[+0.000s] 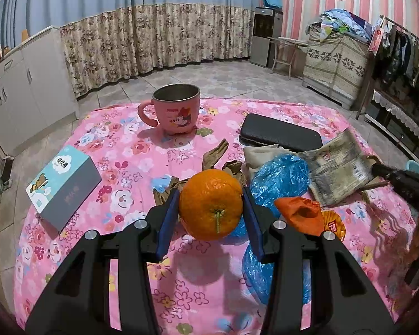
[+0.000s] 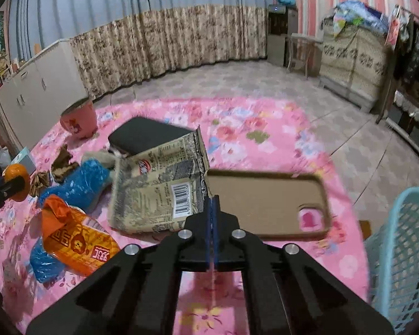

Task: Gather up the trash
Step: 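Close the right gripper on the silver snack packet and lift it, then carry the orange and packet to the blue basket and open the left gripper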

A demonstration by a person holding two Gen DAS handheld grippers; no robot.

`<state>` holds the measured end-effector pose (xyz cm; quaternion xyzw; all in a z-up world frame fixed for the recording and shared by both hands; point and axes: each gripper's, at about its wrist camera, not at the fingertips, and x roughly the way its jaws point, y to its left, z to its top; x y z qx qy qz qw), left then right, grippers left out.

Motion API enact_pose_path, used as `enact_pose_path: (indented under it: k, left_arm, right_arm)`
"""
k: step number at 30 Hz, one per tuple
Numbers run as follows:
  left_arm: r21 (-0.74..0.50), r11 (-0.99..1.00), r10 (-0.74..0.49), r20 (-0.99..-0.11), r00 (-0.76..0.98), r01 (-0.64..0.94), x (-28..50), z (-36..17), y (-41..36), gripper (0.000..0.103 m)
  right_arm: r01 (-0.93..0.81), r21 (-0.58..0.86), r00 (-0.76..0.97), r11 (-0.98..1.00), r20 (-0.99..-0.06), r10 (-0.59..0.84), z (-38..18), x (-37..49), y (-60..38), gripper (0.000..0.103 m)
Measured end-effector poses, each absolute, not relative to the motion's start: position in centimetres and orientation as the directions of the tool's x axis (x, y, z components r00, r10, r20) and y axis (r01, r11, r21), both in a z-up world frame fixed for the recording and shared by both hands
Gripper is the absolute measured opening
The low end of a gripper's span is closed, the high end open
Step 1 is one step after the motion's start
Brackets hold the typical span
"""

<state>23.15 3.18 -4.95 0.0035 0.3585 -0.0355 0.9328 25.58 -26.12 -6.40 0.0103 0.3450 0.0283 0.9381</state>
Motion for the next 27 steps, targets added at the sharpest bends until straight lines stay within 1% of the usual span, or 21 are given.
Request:
enact_pose_path:
  k: [6, 9, 16, 21, 24, 27]
  left_arm:
    - [-0.017, 0.997, -0.07, -0.664, 0.745, 0.079, 23.1, -4.4, 3.0, 0.044]
    - [0.007, 0.997, -0.057, -0.655, 0.753, 0.081, 22.9, -3.6, 2.4, 0.044]
    - [-0.004, 0.991, -0.107, -0.635, 0.765, 0.136, 21.7, -1.5, -0.7, 0.044]
    - [0.003, 0.977, -0.164, -0.63, 0.759, 0.213, 20.6, -0.5, -5.5, 0.043]
    - [0.016, 0.963, -0.201, -0.621, 0.758, 0.269, 19.9, 0.1, -9.3, 0.043]
    - [-0.012, 0.947, -0.259, -0.619, 0.741, 0.32, 19.6, 0.4, -13.1, 0.043]
  right_arm:
    - [0.002, 0.001, 0.816, 1.0, -0.577, -0.001, -2.7, 23.5, -27.8, 0.001]
    - [0.021, -0.013, 0.825, 1.0, -0.564, -0.024, -1.6, 22.5, -28.5, 0.001]
    - [0.021, -0.035, 0.844, 0.999, -0.535, -0.037, 1.3, 19.1, -31.0, 0.001]
    - [0.095, -0.021, 0.864, 0.995, -0.494, -0.093, 3.8, 15.2, -35.5, 0.001]
    - [0.142, -0.007, 0.86, 0.99, -0.495, -0.127, 4.2, 13.0, -38.4, 0.001]
    - [0.19, -0.019, 0.847, 0.982, -0.502, -0.174, 3.8, 11.1, -40.8, 0.001]
